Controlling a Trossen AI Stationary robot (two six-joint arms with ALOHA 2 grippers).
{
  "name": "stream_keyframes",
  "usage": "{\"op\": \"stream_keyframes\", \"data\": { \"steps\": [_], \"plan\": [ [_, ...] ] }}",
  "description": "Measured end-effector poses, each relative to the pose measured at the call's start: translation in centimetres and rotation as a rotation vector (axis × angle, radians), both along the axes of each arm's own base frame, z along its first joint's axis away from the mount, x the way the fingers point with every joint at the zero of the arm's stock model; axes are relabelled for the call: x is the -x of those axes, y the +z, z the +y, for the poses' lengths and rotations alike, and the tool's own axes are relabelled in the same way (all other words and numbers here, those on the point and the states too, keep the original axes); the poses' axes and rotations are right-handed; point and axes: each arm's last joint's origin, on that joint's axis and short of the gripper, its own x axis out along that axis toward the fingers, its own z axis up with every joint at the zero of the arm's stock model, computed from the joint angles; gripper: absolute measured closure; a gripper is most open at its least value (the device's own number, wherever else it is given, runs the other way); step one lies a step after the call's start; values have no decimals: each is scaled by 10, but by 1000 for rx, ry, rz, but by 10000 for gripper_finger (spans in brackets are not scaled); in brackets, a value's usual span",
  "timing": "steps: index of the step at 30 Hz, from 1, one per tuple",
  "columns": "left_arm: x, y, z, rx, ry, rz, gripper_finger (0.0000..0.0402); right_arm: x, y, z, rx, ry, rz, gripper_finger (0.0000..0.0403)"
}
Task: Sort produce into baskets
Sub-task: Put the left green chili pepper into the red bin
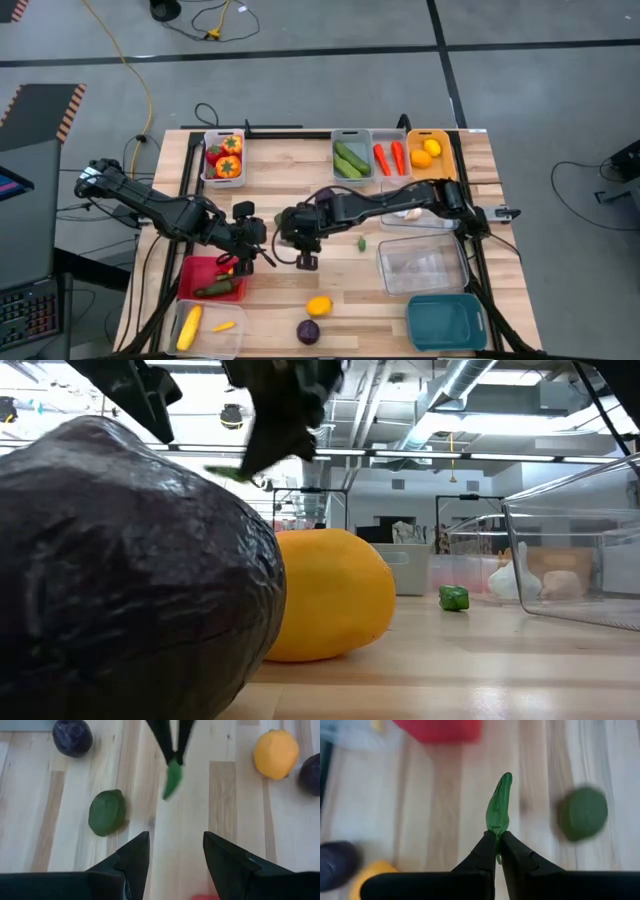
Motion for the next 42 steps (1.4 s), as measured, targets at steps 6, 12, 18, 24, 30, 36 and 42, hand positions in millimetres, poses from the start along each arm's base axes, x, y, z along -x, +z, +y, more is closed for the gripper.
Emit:
{"op": "stream_keyframes", "data": {
  "steps": [6,12,18,24,30,36,42],
  "plan": [
    [0,0,0,0,0,-2,228,-9,14,8,36,85,-147,355],
    [0,0,0,6,-4,-3,228,-12,18,8,59,116,-201,355],
    [-2,1,-1,13,-5,-19,231,-15,20,8,61,119,-235,355],
    [-4,2,-2,22,-5,-42,254,-15,20,8,62,120,-235,355],
    [-4,3,-2,25,-5,-48,288,-15,20,8,62,120,-235,355],
    [-4,3,-2,26,-5,-48,326,-15,20,7,63,117,-235,355],
    [-4,3,-2,28,-6,-47,359,-15,20,7,63,116,-234,354]
  ]
}}
